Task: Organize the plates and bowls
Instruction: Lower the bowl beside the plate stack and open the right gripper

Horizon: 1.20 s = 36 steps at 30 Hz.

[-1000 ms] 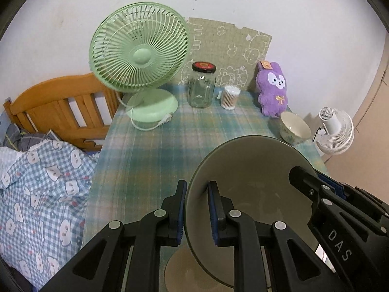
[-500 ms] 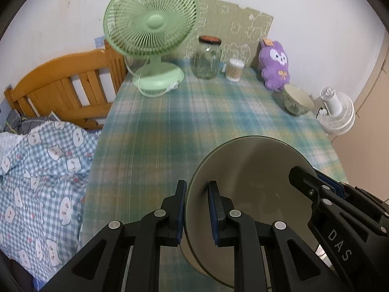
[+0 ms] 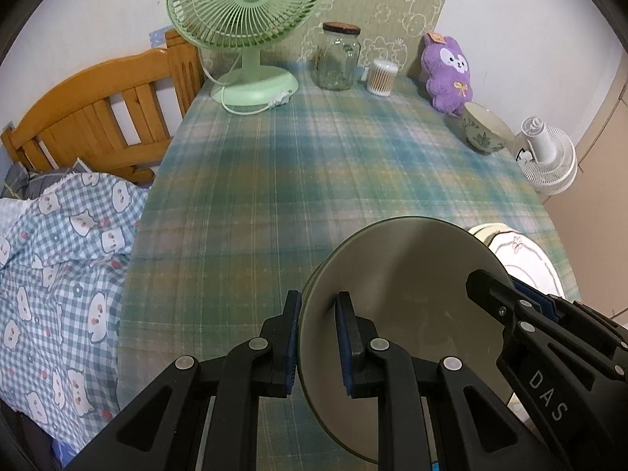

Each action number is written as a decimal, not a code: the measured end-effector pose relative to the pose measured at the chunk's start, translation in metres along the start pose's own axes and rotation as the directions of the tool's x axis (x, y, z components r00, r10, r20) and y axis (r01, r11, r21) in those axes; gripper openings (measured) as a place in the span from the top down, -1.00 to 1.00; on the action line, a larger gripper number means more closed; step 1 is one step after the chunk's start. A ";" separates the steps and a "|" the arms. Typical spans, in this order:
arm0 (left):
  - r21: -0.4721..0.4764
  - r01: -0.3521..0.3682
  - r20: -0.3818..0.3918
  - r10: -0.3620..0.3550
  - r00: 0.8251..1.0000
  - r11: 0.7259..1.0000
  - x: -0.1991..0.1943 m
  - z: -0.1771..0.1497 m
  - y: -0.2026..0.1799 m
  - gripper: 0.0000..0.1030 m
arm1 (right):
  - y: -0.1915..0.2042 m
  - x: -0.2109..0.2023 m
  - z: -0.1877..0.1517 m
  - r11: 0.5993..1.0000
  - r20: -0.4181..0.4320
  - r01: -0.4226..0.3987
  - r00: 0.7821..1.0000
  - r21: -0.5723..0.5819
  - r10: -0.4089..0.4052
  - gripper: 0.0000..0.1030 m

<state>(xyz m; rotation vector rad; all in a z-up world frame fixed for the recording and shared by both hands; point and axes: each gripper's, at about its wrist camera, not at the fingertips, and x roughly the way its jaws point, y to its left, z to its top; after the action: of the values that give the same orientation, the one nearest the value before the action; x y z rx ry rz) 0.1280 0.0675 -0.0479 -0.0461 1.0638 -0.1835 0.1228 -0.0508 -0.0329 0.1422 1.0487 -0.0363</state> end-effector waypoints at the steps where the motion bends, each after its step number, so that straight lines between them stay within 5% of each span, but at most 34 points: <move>1: 0.000 -0.001 -0.004 0.001 1.000 1.000 0.002 -0.001 0.000 0.71 | 0.000 0.002 -0.001 1.000 -0.005 0.000 1.000 0.000 0.000 0.61; 20: 0.024 -0.025 0.004 0.025 1.000 0.999 0.014 0.005 0.004 0.71 | 0.000 0.023 0.001 1.000 -0.036 -0.003 0.999 0.008 0.004 0.62; 24: 0.040 -0.004 -0.006 0.004 1.000 0.999 0.011 0.003 0.001 0.32 | -0.003 0.021 0.004 1.000 -0.052 -0.016 0.998 0.016 0.017 0.62; 28: 0.069 -0.015 -0.013 0.016 1.000 0.998 0.003 0.001 -0.004 0.20 | -0.003 0.010 0.009 1.000 -0.054 -0.022 0.998 -0.005 0.022 0.62; 31: 0.084 -0.010 -0.010 0.011 1.000 0.996 -0.006 0.003 -0.008 -0.08 | 0.000 -0.001 0.013 0.999 -0.051 -0.023 0.998 -0.023 0.021 0.61; 36: 0.123 -0.004 0.053 -0.002 0.999 0.992 -0.035 0.013 -0.018 -0.37 | 0.003 -0.023 0.020 0.999 -0.034 -0.002 0.999 -0.046 0.001 0.61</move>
<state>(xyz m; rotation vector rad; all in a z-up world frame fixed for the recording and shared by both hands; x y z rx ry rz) 0.1205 0.0547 -0.0092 0.0604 0.9975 -0.2455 0.1284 -0.0517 -0.0027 0.1021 1.0830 -0.0083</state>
